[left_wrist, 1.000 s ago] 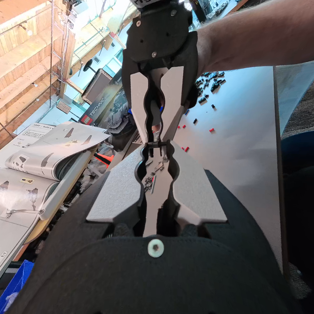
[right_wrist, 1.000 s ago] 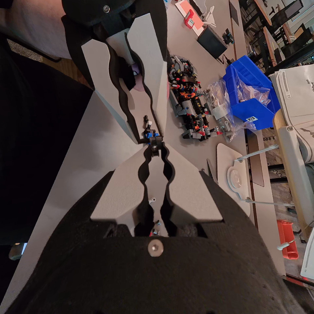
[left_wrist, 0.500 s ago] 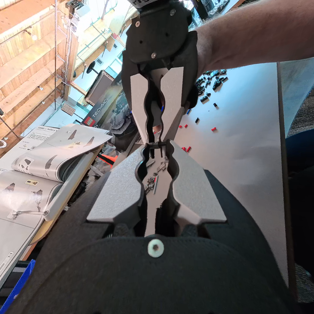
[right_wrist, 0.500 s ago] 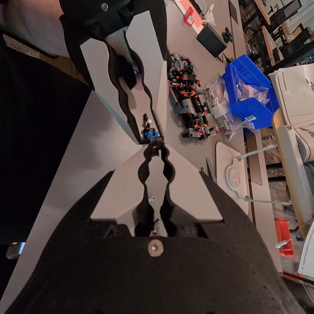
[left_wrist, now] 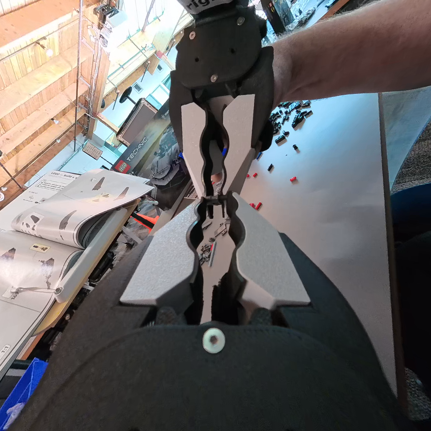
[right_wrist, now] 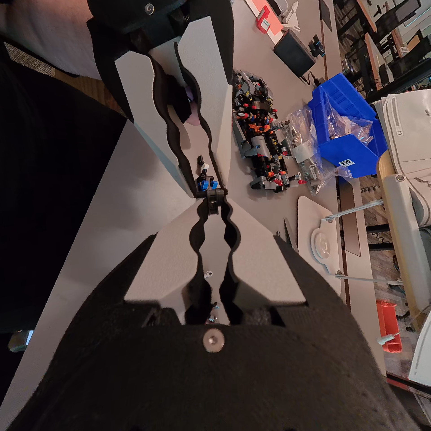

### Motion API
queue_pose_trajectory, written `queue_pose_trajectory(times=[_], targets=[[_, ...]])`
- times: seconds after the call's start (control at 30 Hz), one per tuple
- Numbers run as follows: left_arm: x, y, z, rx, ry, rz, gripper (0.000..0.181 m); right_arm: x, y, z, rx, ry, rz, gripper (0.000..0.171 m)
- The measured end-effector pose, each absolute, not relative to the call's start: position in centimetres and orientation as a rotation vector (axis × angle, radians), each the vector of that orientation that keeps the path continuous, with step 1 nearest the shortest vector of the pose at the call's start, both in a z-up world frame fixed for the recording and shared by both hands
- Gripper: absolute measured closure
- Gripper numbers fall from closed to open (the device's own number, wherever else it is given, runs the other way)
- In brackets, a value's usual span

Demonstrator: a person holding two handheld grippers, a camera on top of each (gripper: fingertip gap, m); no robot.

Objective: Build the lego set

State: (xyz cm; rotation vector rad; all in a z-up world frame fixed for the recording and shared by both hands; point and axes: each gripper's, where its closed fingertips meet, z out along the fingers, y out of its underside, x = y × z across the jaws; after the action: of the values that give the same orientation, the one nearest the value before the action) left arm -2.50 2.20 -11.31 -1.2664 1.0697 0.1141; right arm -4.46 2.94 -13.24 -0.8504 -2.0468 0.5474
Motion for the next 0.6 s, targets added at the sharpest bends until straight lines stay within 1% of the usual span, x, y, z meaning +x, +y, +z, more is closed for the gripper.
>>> queue_pose_trajectory(times=[0.03, 0.23, 0.37, 0.43, 0.6], targets=[[-2.5, 2.2, -11.3, -1.268, 1.066, 0.111, 0.167, -4.5, 2.9, -13.2, -0.851, -2.045, 0.55, 0.163], [-2.9, 2.7, -11.6, -1.293, 1.046, 0.049, 0.165, -4.8, 3.6, -13.4, -0.88, -2.011, 0.54, 0.163], [-4.2, 3.6, -11.5, -1.353, 0.913, 0.003, 0.16, -5.4, 5.4, -13.2, -0.93, -1.882, 0.417, 0.163], [-4.6, 3.6, -11.6, -1.408, 0.846, -0.098, 0.154, -5.7, 6.2, -13.0, -0.969, -1.791, 0.383, 0.163], [-5.3, 4.4, -11.5, -1.473, 0.685, -0.336, 0.155, -6.4, 6.8, -11.8, -0.977, -1.578, 0.283, 0.163]])
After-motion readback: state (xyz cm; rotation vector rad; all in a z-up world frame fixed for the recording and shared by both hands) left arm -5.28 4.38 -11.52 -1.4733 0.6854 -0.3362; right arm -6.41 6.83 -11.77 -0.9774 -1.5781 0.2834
